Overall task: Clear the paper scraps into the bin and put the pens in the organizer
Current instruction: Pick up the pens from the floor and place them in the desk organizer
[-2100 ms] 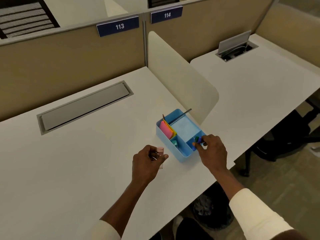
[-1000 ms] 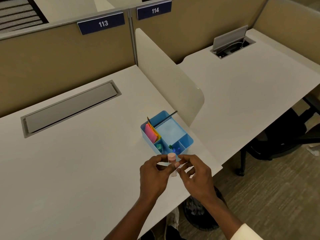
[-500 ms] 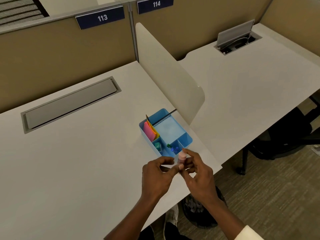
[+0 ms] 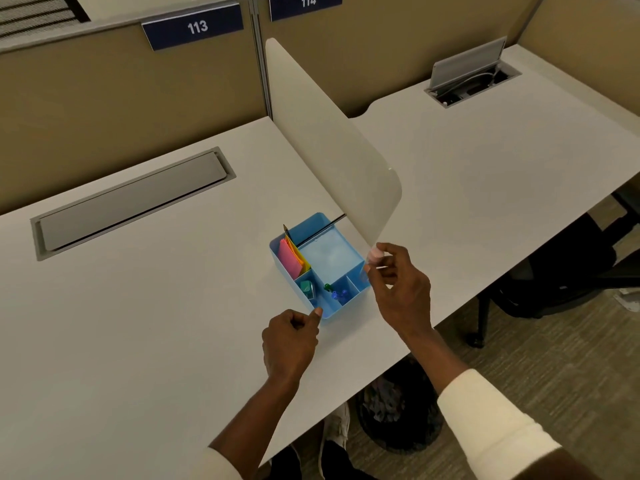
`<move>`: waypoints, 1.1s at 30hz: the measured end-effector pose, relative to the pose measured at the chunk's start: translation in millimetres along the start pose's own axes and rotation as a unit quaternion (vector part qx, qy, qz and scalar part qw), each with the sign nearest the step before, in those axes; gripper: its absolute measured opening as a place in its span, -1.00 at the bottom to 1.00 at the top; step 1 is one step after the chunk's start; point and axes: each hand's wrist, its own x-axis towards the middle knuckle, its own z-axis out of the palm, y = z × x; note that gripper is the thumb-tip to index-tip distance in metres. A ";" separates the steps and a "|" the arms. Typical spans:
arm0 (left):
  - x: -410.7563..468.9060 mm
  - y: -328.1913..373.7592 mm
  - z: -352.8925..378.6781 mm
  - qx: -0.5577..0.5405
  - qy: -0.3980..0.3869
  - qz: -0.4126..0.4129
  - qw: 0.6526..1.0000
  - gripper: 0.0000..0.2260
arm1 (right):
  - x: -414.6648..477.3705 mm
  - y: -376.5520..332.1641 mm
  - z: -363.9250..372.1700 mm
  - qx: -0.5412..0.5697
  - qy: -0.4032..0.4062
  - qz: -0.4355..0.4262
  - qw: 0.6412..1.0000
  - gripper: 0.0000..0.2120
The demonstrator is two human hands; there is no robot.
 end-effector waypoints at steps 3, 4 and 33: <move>-0.2 -0.2 1.7 -0.005 0.001 -0.001 1.000 -0.71 | -0.4 12.2 7.1 -0.032 -0.009 -0.036 0.999 -0.74; -0.5 0.1 1.8 0.001 0.003 0.002 1.000 -0.70 | -1.6 15.6 9.5 -0.048 -0.010 -0.045 0.998 -0.73; 1.7 0.2 -8.8 0.046 0.040 -0.035 0.998 -0.48 | 1.9 32.8 35.3 -0.167 -0.074 0.040 0.982 -0.75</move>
